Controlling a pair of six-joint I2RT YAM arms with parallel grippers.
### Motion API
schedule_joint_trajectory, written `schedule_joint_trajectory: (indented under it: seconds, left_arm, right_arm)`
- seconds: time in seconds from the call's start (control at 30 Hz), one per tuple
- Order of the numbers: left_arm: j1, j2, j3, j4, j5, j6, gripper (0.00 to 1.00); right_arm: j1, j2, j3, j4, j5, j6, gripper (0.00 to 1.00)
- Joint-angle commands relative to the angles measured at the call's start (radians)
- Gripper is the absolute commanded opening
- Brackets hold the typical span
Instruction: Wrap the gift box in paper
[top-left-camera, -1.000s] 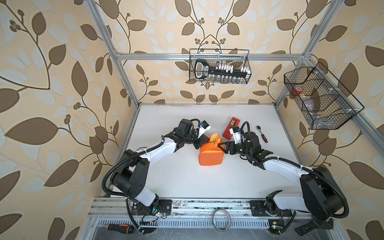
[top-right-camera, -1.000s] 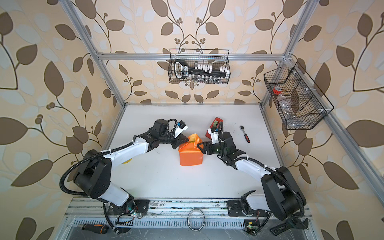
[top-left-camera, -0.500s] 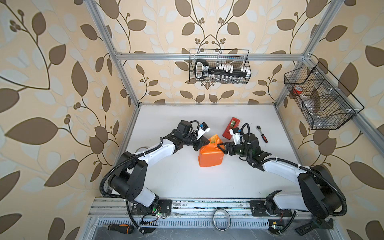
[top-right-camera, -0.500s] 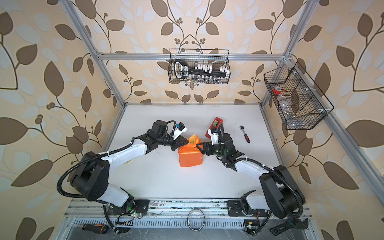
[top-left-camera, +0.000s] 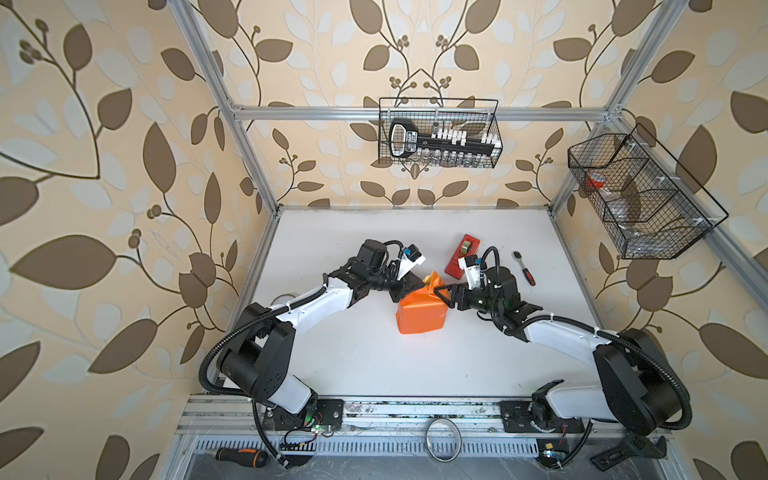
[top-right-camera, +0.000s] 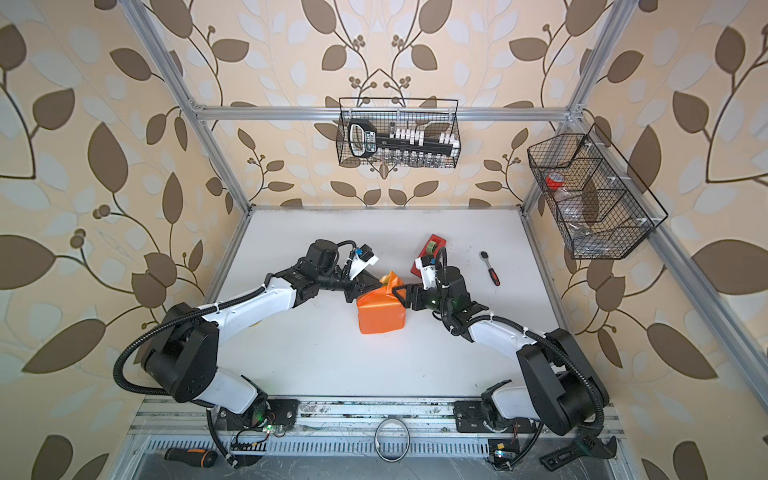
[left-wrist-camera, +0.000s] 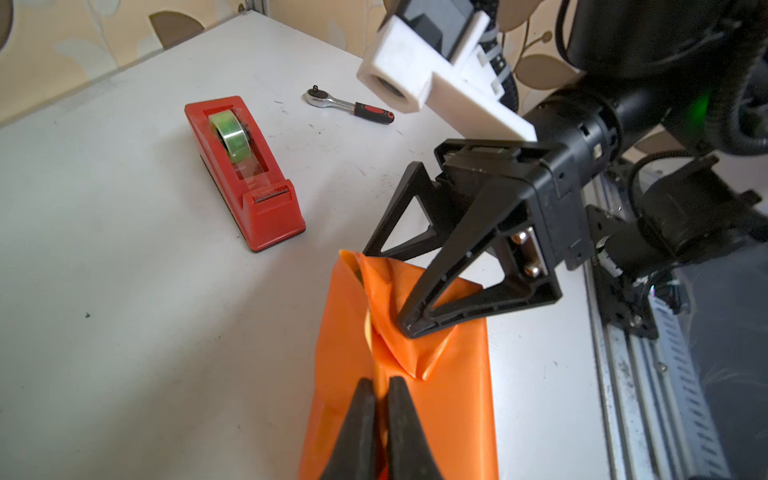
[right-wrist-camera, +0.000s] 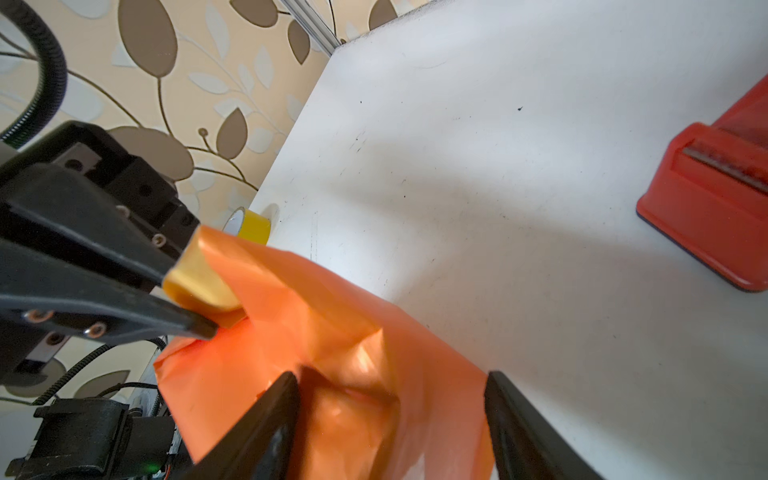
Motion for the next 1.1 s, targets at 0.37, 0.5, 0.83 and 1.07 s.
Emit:
schedule_joint_trajectory:
  seconds: [0.37, 0.5, 0.83, 1.07]
  left_arm:
    - [-0.019, -0.068, -0.015, -0.035, 0.020, 0.029, 0.00]
    - [-0.020, -0.071, -0.033, -0.041, 0.016, 0.031, 0.00]
    - [-0.031, -0.071, -0.053, -0.103, 0.004, 0.064, 0.00]
    - [-0.030, -0.071, -0.047, -0.154, 0.002, 0.082, 0.01]
  right_arm:
    - [0.009, 0.035, -0.022, -0.108, 0.068, -0.007, 0.71]
    - [0.009, 0.046, -0.022, -0.105, 0.070, -0.001, 0.72]
    - [0.005, 0.033, -0.005, -0.125, 0.067, -0.002, 0.73]
    - [-0.029, -0.029, 0.018, -0.159, 0.005, -0.012, 0.74]
